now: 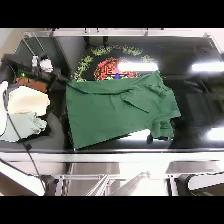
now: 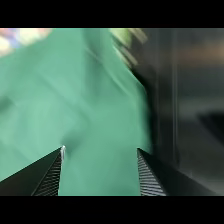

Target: Fold the shirts.

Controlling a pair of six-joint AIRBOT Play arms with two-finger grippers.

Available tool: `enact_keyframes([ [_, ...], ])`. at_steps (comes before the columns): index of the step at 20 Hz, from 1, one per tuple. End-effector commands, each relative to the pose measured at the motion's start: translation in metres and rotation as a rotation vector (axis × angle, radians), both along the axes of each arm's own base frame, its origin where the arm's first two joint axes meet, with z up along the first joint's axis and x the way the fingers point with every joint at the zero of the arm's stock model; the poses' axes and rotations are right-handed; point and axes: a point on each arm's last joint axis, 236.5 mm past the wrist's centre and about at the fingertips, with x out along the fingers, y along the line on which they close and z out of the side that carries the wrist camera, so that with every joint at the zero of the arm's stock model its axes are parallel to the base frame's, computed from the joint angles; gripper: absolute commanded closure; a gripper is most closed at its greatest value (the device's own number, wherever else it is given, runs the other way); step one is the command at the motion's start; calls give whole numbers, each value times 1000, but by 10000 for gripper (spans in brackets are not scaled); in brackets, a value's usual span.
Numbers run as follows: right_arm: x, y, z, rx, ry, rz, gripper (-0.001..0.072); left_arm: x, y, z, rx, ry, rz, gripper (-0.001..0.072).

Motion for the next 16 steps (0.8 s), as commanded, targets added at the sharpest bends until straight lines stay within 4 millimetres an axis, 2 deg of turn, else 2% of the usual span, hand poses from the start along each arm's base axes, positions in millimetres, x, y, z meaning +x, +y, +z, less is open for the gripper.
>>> enact_keyframes([
  [1,-90,-31,-56,51,252,-56,196,-83,-26,-24,-17,107,-58,12],
  [3,-111,-22,-88,54,300,-73,196,-112,-29,-37,33,127,-44,12],
  [6,-112,9,-112,81,292,-55,196,-149,-16,-51,135,185,-7,12],
  [8,-110,28,-117,88,308,-10,197,-168,-14,-54,165,199,10,12],
  [10,-102,48,-114,99,296,26,199,-181,-14,-57,175,192,31,13],
  [12,-96,68,-111,118,297,51,242,-192,-15,-59,179,196,43,13],
  [14,-95,86,-111,116,305,96,248,-203,-17,-61,178,208,41,13],
  [15,-95,94,-111,114,306,118,307,-207,-17,-61,178,210,40,13],
  [16,-94,102,-110,116,302,140,429,-210,-17,-61,179,211,40,13],
])
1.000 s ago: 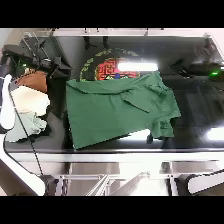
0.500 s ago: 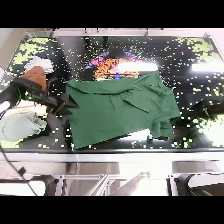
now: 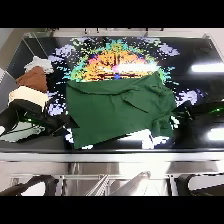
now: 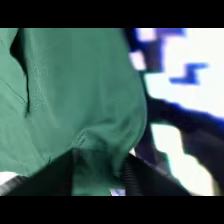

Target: Fold the shirts.

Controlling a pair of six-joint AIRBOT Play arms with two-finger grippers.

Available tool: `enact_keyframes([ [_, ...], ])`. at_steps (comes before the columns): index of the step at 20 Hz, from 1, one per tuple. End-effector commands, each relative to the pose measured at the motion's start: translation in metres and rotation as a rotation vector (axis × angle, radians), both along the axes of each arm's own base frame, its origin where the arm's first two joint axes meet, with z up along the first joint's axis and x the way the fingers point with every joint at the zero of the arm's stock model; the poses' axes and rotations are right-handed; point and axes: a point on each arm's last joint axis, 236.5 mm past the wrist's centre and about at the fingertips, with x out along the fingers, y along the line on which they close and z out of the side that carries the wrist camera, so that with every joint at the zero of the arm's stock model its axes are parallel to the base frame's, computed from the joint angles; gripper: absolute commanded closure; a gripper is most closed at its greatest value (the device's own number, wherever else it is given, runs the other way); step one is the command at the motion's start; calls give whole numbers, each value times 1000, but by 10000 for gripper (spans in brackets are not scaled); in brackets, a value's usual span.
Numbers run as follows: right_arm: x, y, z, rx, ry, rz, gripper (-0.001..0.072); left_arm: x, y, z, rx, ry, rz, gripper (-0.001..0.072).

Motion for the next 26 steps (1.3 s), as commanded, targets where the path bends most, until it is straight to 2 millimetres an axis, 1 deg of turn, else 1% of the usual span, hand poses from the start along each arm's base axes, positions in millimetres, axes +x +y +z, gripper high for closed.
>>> enact_keyframes([
  [1,1,27,1,9,-2,69,588,-15,0,-3,11,8,7,14],
  [2,1,30,2,8,-9,80,684,-16,0,-3,13,13,15,14],
  [3,2,30,5,7,-21,86,685,-18,1,-3,21,22,19,13],
  [4,4,29,7,1,-30,87,685,-21,6,-7,51,46,26,13],
  [6,7,24,15,-11,-57,80,685,-33,24,-17,145,115,43,13],
  [7,8,21,19,-16,-68,74,685,-37,29,-20,173,143,54,13],
  [8,9,19,22,-22,-78,69,685,-40,28,-22,171,153,63,13],
  [10,11,18,27,-24,-90,65,685,-36,15,-29,122,139,120,15],
  [13,13,25,35,19,-97,55,685,-22,-20,-40,-8,68,128,24],
  [14,12,30,40,47,-97,58,685,-22,-28,-46,-32,72,116,24],
  [16,10,37,48,94,-100,69,685,-27,-40,-57,-50,112,69,25],
  [17,9,40,52,114,-98,73,685,-29,-45,-61,-56,132,38,192],
  [18,7,42,55,125,-97,80,685,-29,-50,-61,-64,146,11,510],
  [19,5,44,59,132,-98,90,685,-27,-55,-56,-83,146,-29,681],
  [20,4,45,64,134,-104,97,685,-23,-60,-46,-105,132,-71,681],
  [21,3,45,71,134,-117,104,686,-16,-64,-33,-124,106,-98,682],
  [22,3,44,81,128,-138,105,686,-7,-65,-16,-140,65,-118,682],
  [23,4,40,94,115,-171,99,686,4,-66,7,-156,5,-139,682],
  [24,7,35,110,110,-215,81,685,15,-64,33,-171,-58,-155,682],
  [25,13,31,137,124,-286,51,686,27,-60,65,-186,-140,-165,682],
  [26,18,30,172,163,-385,26,685,40,-56,99,-206,-230,-155,682],
])
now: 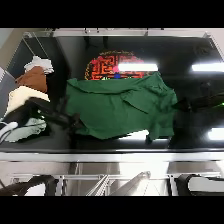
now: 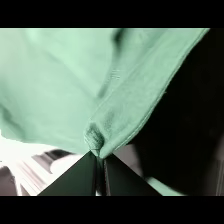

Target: Fold the shirts.

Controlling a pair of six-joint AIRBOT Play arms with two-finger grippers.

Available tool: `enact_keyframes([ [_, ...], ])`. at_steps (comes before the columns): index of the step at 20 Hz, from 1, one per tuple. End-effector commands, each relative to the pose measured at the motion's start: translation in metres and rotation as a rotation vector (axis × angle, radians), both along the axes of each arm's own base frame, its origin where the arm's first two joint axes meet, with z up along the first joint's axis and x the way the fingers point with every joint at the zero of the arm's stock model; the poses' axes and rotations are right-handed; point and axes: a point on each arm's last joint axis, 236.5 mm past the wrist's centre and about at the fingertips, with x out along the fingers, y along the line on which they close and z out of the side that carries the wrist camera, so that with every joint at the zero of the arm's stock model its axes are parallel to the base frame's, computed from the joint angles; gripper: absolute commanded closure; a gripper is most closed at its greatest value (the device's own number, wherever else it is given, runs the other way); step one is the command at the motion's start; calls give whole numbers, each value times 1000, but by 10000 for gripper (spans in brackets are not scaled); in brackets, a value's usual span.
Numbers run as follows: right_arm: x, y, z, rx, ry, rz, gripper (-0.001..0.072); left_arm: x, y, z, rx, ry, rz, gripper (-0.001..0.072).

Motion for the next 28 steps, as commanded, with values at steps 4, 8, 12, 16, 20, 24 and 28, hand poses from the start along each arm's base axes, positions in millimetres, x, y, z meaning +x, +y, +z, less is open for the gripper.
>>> enact_keyframes([
  [4,-9,-14,254,285,-686,-161,685,54,46,234,-113,-617,136,681],
  [8,-90,-17,423,341,-1300,-258,685,25,94,374,32,-1061,301,680],
  [12,-173,-5,522,525,-1682,-162,685,-19,121,495,337,-1457,456,679],
  [16,-145,7,509,400,-1535,-117,685,-22,93,512,262,-1470,303,679],
  [20,-63,-15,431,23,-1263,-244,685,31,74,463,112,-1283,116,679],
  [24,15,-35,340,-195,-1031,-272,685,120,75,360,149,-1005,26,679],
  [28,91,-40,229,-172,-790,-239,685,182,90,214,123,-663,5,679],
])
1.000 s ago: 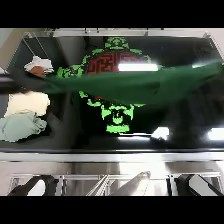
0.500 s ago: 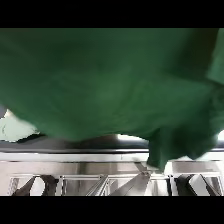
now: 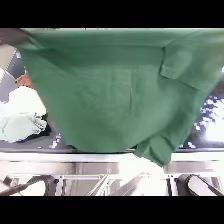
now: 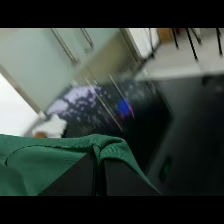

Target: Fold the shirts.

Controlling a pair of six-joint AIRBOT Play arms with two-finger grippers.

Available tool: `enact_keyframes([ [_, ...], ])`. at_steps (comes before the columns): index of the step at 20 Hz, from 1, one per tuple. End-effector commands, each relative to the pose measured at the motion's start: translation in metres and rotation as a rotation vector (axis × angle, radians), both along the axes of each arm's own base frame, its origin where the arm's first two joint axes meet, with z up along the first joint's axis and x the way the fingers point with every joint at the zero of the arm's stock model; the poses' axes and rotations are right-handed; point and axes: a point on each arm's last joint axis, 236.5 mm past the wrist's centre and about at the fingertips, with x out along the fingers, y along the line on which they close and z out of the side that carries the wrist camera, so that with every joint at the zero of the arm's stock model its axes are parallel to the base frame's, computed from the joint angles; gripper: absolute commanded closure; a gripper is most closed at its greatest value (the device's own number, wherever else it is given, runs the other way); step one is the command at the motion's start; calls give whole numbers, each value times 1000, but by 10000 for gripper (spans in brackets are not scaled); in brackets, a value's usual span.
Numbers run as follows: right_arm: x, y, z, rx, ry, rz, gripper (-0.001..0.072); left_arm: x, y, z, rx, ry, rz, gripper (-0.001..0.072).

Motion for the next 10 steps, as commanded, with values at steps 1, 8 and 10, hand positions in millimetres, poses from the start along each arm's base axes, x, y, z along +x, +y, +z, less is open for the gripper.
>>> enact_keyframes([
  [1,67,-7,-112,-37,217,-21,685,47,13,-142,13,295,-14,679],
  [8,160,-10,-270,193,344,-96,686,129,25,-303,-26,433,35,679],
  [10,170,-22,-281,245,325,-131,686,152,28,-307,-23,396,48,679],
])
